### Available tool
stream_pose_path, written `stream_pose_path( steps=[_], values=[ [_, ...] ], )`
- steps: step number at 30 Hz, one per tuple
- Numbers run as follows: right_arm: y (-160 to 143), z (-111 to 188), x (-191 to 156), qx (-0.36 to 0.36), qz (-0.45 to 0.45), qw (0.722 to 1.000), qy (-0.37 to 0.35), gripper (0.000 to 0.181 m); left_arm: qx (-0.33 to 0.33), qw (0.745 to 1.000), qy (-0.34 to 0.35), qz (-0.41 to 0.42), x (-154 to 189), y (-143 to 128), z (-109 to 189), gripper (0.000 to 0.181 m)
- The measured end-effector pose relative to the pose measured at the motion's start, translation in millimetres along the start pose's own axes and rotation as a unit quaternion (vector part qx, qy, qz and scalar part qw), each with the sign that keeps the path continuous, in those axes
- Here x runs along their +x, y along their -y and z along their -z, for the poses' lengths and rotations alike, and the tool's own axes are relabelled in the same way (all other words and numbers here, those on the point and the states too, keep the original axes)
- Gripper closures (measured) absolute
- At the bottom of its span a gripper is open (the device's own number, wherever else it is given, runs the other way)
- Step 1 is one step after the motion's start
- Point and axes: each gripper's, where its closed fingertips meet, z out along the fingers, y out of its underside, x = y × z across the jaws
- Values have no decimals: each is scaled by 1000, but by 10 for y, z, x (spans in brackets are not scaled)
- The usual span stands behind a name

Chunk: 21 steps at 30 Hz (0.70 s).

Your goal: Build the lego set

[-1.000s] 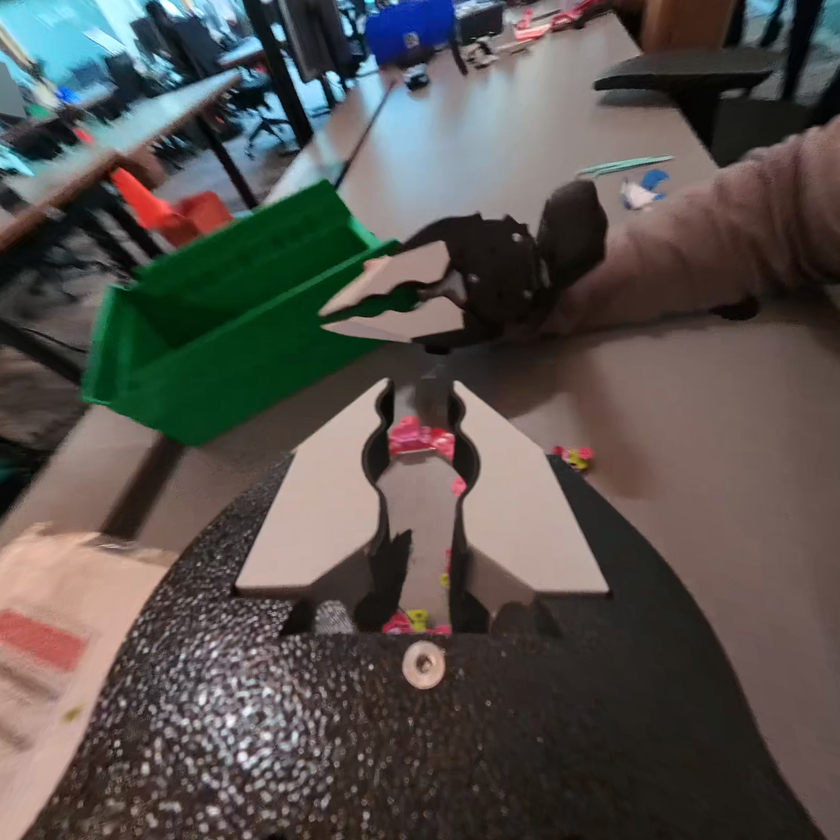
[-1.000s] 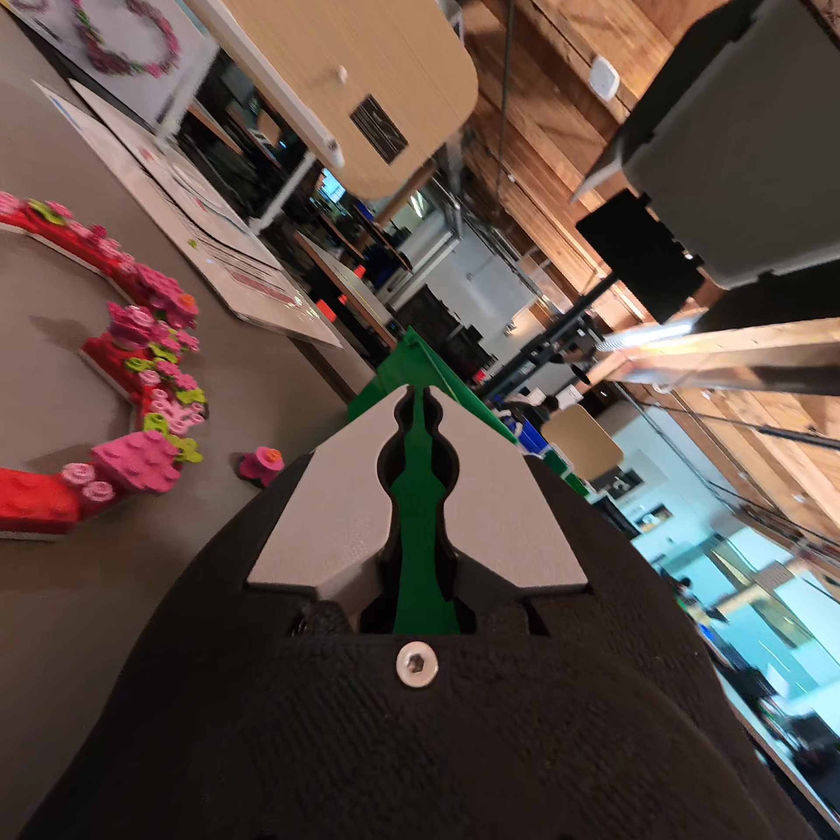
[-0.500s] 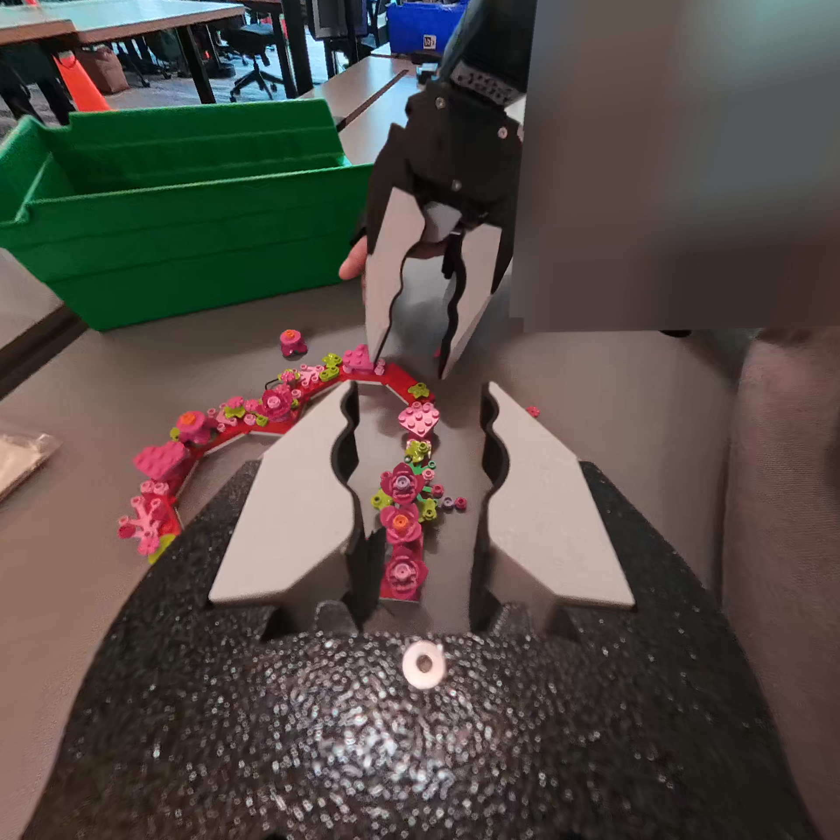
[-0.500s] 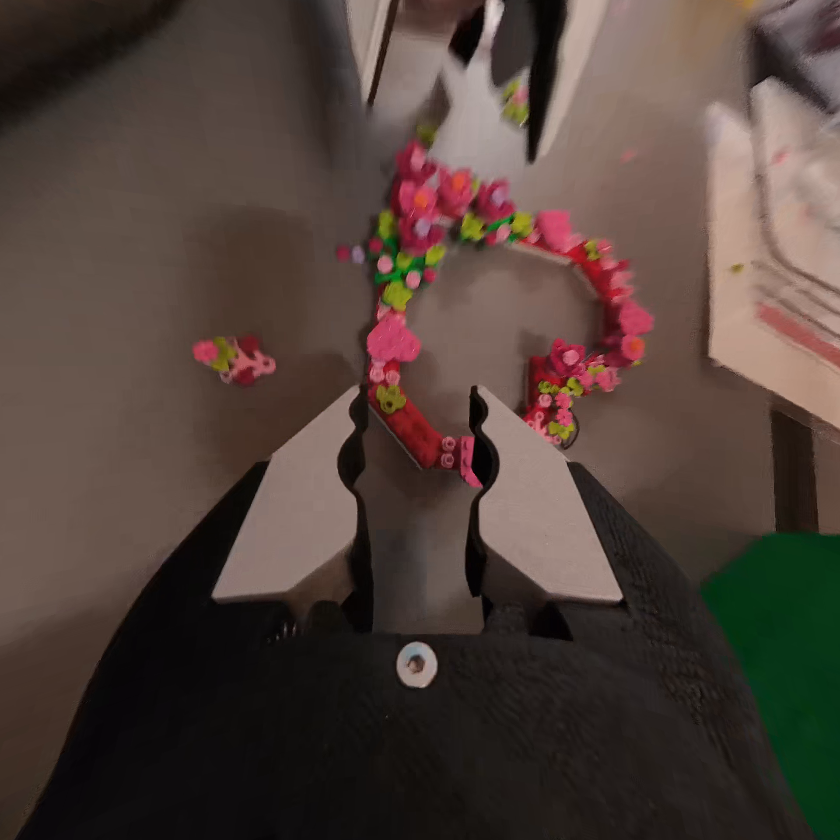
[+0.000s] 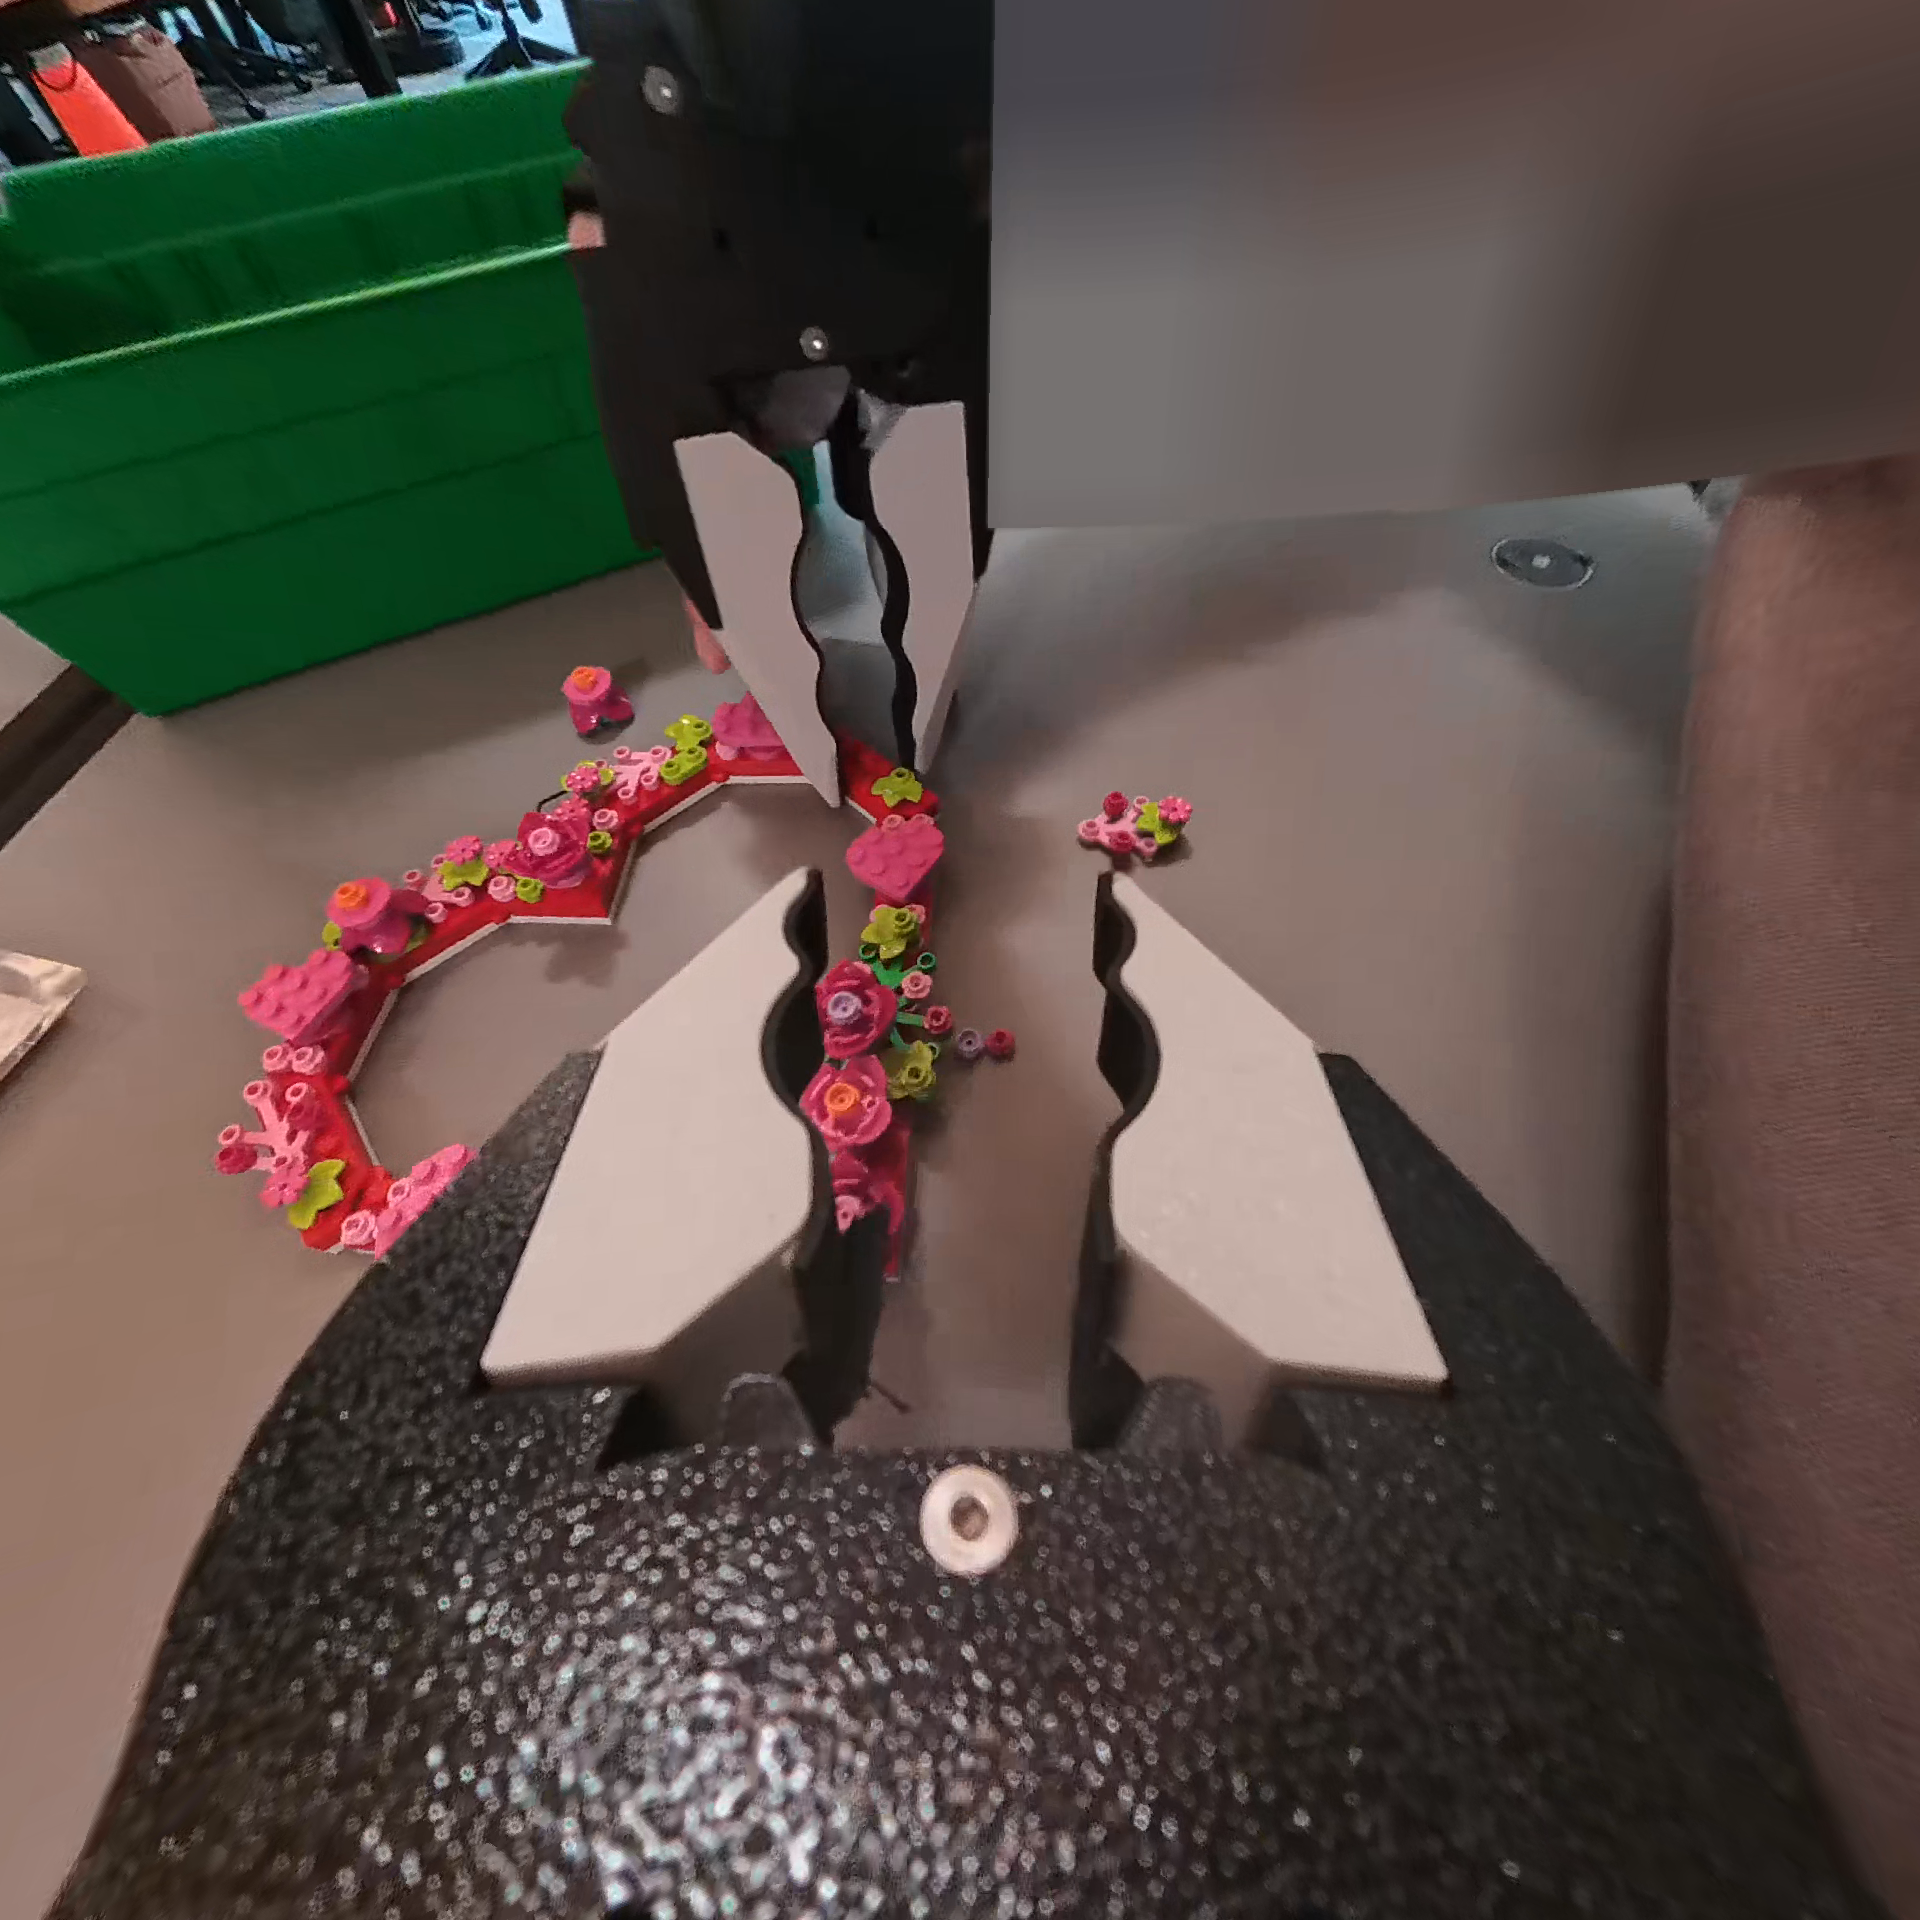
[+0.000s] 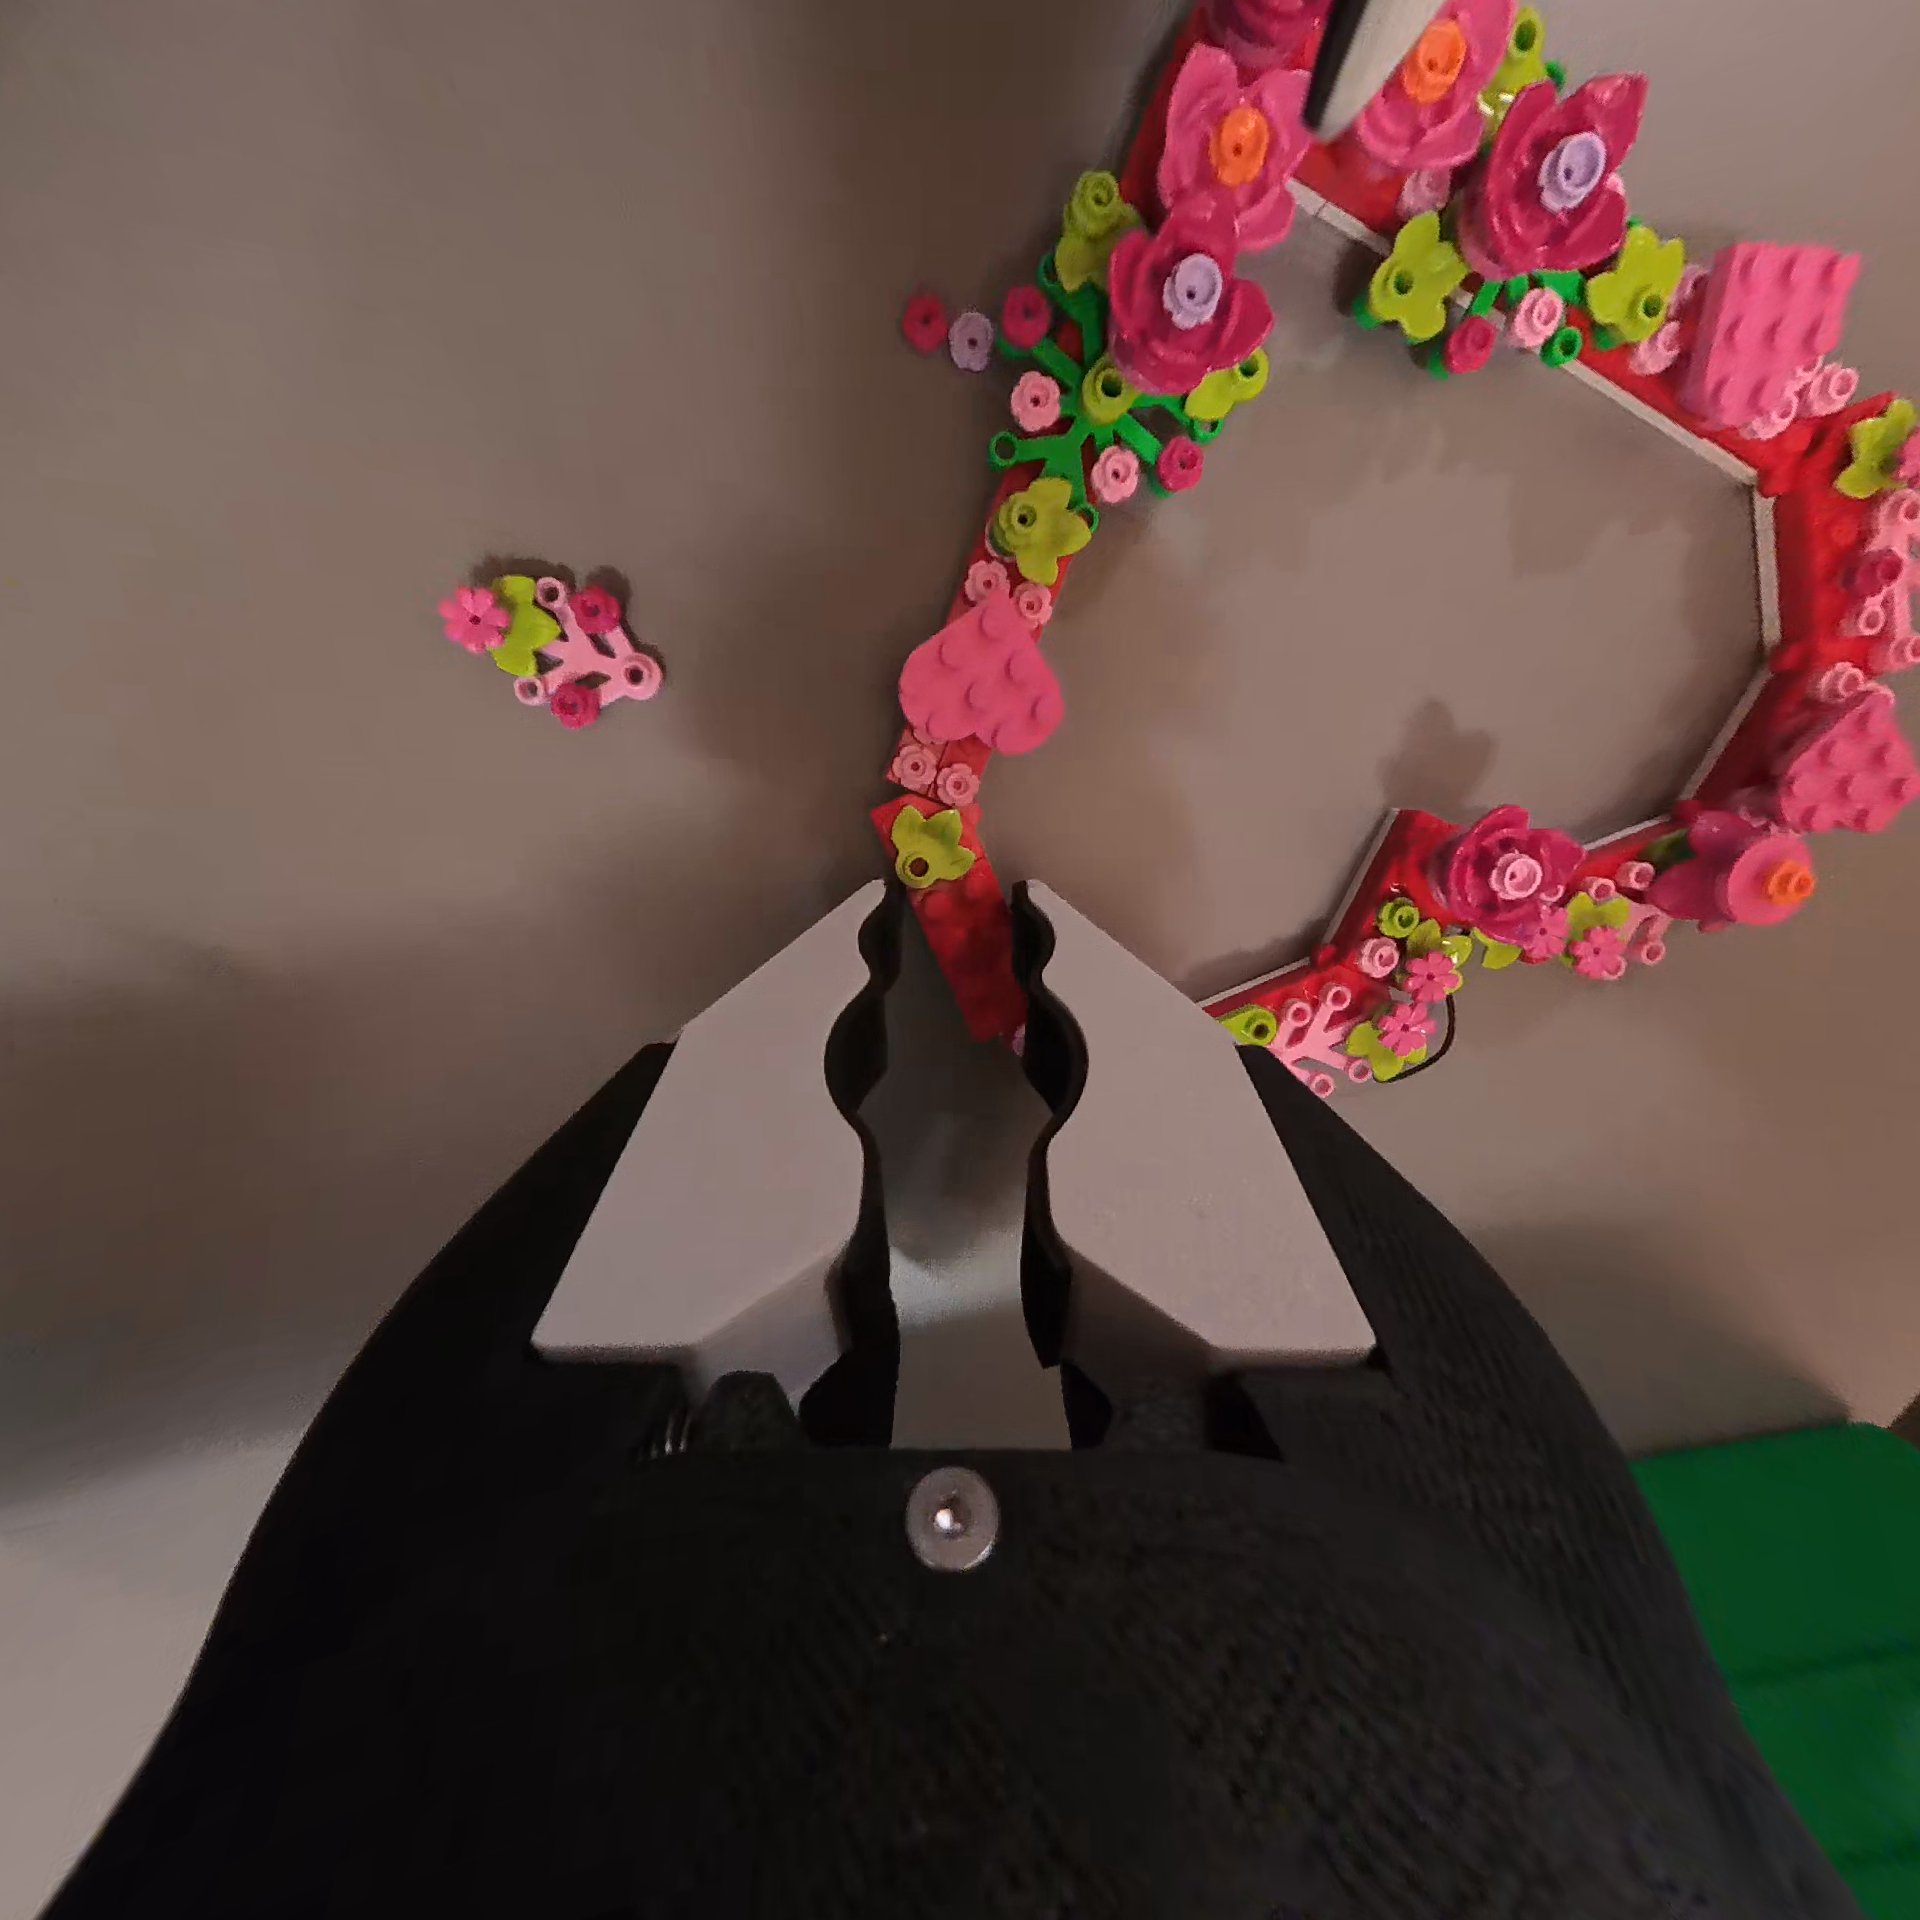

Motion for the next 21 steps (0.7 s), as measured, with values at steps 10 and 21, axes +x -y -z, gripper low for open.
stream_pose_path(
  steps=[10, 21],
  values=[
    [128, 33, 113, 21, -15, 1000, -9, 163, -138, 938, 166, -272, -196, -261, -305, 133],
    [218, 98, 168, 40, -23, 999, -3, 163, -173, 873, 245, -383, -332, -194, -457, 111]
  ],
)
